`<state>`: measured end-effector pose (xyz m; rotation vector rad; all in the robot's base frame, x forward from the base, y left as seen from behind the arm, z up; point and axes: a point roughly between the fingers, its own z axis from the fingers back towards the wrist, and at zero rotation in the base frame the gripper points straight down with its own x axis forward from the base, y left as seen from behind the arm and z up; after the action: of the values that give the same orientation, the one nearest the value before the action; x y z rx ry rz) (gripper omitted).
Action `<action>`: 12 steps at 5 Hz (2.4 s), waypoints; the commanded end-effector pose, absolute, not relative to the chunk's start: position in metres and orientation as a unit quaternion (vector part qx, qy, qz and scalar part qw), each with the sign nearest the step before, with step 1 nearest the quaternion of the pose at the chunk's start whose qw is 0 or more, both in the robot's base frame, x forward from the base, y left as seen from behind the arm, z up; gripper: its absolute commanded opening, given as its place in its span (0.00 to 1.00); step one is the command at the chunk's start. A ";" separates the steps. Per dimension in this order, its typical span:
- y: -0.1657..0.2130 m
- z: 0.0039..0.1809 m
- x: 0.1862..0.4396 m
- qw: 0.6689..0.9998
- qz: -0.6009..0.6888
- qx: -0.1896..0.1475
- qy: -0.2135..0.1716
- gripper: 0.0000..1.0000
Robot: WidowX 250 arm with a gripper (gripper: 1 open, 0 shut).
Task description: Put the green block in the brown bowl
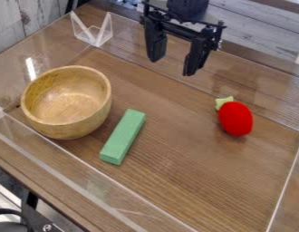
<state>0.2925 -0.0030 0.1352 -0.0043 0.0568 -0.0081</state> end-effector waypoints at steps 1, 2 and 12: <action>0.000 0.124 0.285 0.999 -0.003 0.000 0.039 1.00; 0.011 0.111 0.266 0.999 -0.001 0.005 0.041 1.00; 0.040 0.032 0.246 0.999 0.037 0.021 0.006 1.00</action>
<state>0.2437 0.0367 0.0291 0.0416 0.0275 0.0638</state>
